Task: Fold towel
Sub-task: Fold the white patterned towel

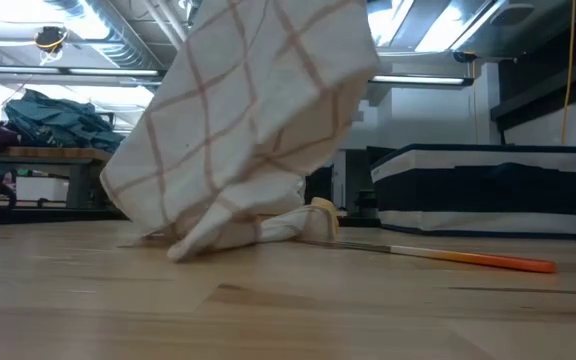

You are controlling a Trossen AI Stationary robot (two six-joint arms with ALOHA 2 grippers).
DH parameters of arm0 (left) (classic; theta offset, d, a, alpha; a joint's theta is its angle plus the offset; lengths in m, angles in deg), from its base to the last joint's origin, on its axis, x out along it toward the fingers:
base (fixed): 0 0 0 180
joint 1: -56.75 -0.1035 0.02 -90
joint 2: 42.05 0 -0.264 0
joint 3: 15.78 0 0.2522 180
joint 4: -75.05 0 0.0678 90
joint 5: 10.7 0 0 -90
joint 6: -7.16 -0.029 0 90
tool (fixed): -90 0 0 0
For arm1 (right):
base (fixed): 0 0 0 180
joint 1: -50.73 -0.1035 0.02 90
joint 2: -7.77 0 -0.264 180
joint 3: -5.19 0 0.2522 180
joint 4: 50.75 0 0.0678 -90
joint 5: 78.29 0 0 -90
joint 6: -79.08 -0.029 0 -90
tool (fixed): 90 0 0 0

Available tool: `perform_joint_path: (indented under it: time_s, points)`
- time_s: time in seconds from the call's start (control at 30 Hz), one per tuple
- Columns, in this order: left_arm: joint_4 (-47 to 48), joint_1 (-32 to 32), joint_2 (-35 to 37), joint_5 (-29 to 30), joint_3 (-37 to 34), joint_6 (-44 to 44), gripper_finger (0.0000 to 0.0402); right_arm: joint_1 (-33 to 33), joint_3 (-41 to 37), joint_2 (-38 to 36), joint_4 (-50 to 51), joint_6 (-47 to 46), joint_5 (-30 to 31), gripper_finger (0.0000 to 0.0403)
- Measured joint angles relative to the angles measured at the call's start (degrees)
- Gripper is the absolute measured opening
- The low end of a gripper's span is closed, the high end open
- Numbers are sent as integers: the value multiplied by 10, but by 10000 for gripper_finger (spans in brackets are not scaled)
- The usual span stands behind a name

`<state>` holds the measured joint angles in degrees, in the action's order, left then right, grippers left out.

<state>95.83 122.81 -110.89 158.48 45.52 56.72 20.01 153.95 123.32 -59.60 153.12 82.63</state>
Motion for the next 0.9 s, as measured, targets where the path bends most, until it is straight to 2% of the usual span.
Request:
perform_joint_path:
  time_s: [0.2,0.4,0.67,0.8,0.9]
  points:
    - [-3,-48,-114,-116,-19,228,182,0,0,0,0,0,0,0]
    - [-21,-110,-214,-210,-19,381,182,0,0,0,0,0,-19,0]
    - [-102,-204,-284,-233,-19,394,182,0,0,0,0,-1,-25,0]
    - [-78,-258,-289,-233,-19,392,182,-5,0,0,0,-2,-15,0]
    - [-33,-299,-289,-233,-19,400,182,-18,0,0,1,-2,32,0]
